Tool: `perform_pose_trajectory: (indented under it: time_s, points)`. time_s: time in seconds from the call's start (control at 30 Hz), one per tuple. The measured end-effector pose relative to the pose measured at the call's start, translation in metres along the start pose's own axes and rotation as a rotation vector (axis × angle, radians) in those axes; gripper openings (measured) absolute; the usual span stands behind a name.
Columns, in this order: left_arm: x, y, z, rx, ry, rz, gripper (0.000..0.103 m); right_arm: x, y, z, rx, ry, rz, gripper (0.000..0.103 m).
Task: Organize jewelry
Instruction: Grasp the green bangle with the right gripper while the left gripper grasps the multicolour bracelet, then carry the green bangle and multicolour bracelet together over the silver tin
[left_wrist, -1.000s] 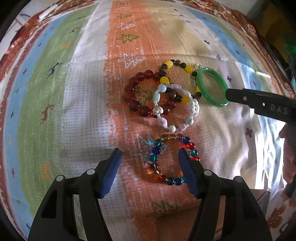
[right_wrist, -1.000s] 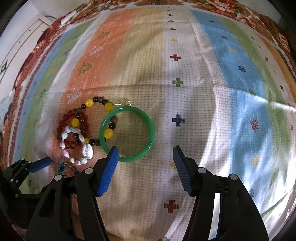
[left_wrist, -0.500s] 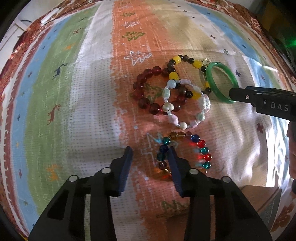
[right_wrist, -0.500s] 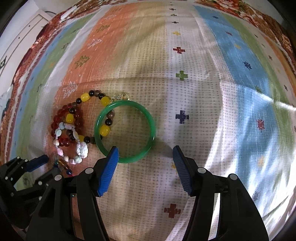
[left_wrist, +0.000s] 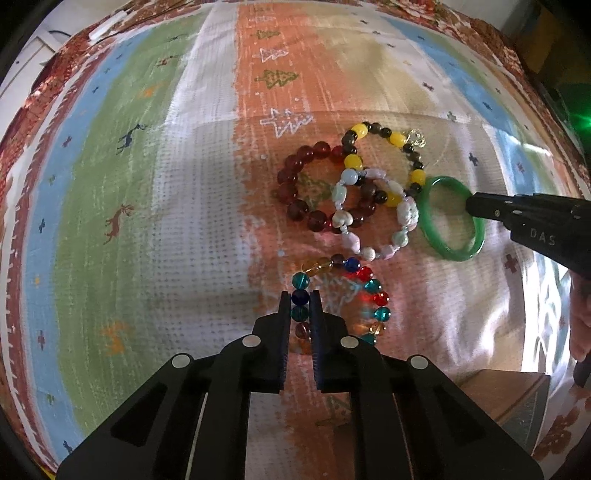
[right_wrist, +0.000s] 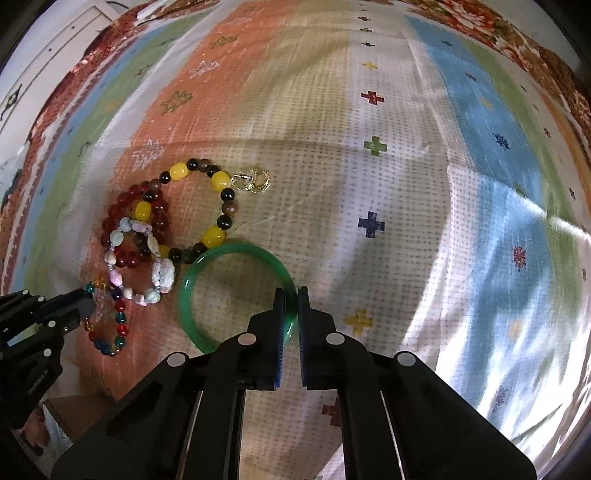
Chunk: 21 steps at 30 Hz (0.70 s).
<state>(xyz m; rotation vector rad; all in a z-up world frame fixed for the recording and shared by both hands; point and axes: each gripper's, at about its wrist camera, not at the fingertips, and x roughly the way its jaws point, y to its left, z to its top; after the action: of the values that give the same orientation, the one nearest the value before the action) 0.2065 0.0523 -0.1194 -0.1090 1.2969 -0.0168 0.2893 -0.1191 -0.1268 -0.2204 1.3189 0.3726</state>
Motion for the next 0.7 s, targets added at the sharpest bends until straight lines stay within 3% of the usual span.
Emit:
perform_pose_trajectory:
  time_s: [0.7]
  points:
    - [-0.035, 0.001, -0.004, -0.036, -0.083, -0.076, 0.009, -0.053, 0.002, -0.015, 0.0, -0.109, 0.023, 0.008]
